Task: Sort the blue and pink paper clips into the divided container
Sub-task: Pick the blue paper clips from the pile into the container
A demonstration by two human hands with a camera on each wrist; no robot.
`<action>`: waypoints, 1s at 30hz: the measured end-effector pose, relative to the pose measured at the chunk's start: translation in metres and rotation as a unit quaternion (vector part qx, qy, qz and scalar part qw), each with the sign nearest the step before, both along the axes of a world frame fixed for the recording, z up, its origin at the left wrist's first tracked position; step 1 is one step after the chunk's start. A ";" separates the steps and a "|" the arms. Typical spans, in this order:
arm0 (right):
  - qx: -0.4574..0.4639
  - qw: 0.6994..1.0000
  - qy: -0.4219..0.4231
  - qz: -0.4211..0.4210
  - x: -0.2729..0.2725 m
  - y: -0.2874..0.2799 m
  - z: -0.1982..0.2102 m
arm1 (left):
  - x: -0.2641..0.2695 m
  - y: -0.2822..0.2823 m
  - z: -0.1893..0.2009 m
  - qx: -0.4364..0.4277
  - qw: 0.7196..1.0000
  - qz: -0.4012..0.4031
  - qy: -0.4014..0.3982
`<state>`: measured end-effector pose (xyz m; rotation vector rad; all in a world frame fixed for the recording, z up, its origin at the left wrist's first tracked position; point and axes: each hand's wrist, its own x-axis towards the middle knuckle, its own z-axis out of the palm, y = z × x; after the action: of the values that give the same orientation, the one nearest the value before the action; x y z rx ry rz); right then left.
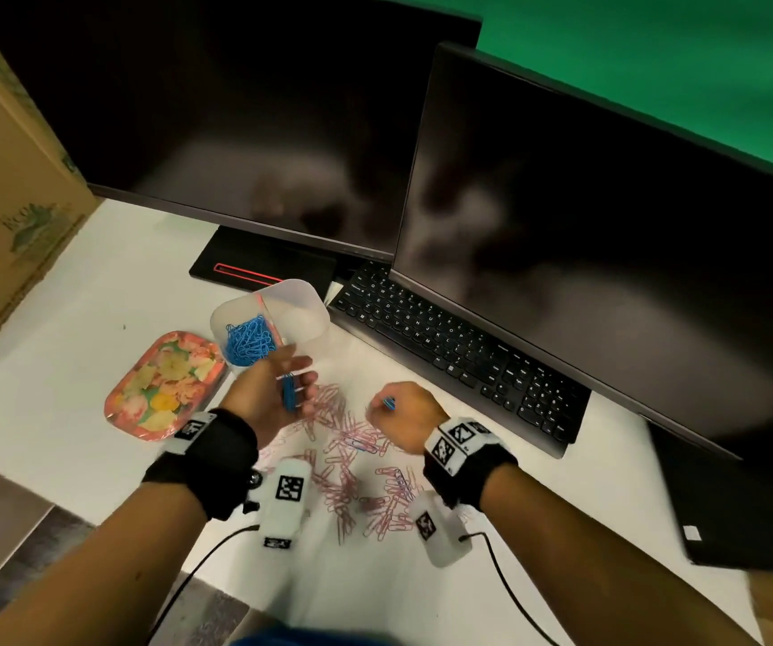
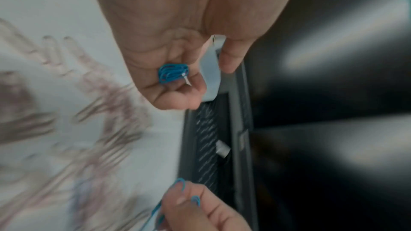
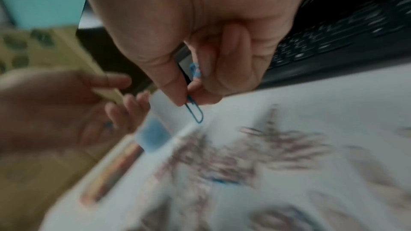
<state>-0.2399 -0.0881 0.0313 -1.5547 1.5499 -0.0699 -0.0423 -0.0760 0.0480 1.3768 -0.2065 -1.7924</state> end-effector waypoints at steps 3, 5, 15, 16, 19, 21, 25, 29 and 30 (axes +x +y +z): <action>0.058 0.988 -0.142 -0.007 0.041 -0.027 0.022 | 0.028 -0.010 0.023 -0.038 0.999 0.035 -0.001; 0.086 0.978 -0.191 -0.014 0.076 -0.044 0.036 | 0.046 -0.019 0.031 -0.040 0.997 0.060 -0.017; 0.047 0.986 -0.160 0.023 0.157 -0.089 0.048 | 0.072 -0.048 0.037 -0.003 0.979 0.076 -0.187; 0.032 0.987 -0.153 0.028 0.153 -0.089 0.049 | 0.071 -0.049 0.037 -0.015 0.973 0.072 -0.217; 0.009 0.990 -0.143 0.014 0.116 -0.077 0.053 | 0.061 -0.041 0.030 -0.113 0.928 0.038 -0.352; -0.045 0.995 -0.093 0.011 0.081 -0.064 0.051 | 0.045 -0.027 0.019 -0.207 0.883 -0.041 -0.419; -0.046 0.996 0.060 0.039 0.015 -0.024 0.029 | 0.000 -0.001 -0.011 -0.303 0.746 -0.315 -0.502; -0.011 0.988 0.149 0.035 -0.023 0.017 -0.002 | -0.033 0.012 -0.039 -0.307 0.612 -0.476 -0.551; -0.008 0.986 0.158 0.048 -0.028 0.023 -0.007 | -0.038 0.014 -0.045 -0.302 0.591 -0.504 -0.552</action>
<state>-0.2677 -0.0650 0.0247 -1.7126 1.7154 0.2294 -0.0805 -0.0621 0.0033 1.7211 -2.4215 -0.9591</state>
